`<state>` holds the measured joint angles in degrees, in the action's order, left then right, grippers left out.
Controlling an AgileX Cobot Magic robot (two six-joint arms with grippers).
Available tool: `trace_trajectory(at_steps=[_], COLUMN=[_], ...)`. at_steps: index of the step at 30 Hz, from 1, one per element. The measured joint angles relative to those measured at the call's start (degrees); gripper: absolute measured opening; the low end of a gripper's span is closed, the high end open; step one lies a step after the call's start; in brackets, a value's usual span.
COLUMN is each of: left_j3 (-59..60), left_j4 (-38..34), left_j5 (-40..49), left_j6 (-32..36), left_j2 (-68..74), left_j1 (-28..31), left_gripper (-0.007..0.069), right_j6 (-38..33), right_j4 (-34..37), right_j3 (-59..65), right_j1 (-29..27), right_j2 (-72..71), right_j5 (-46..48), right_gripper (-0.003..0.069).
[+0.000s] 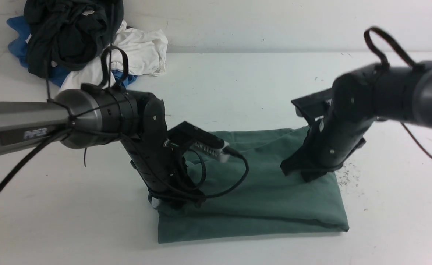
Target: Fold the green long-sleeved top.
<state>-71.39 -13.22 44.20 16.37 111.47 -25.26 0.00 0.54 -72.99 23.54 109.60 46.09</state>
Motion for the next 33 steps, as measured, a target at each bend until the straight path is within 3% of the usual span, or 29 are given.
trace_trajectory(at_steps=[5,14,24,33], left_j3=[-0.9,-1.3,3.6,26.9], left_j4=[-1.4,0.2,3.5,8.3], left_j5=[-2.9,-0.7,9.0,9.9], left_j6=[0.1,0.1,0.0,-6.3], left_j2=[1.3,-4.5,-36.8,-65.3], left_j1=[2.4,3.3,3.3,3.3], left_gripper=[-0.0008,-0.0008,-0.0008,-0.0008], right_j6=[0.0,0.0,0.0,0.0], right_j4=[1.9,1.4,-0.5,-0.5], right_j3=[5.7,1.5,2.6,18.5], right_j1=[0.1,0.1,0.1,0.1], right_j2=[0.0,-5.3,-34.6,-63.2], right_j5=[-11.1,-7.8,-6.5,-10.5], right_gripper=[-0.0012,-0.0014,-0.0014,-0.0014])
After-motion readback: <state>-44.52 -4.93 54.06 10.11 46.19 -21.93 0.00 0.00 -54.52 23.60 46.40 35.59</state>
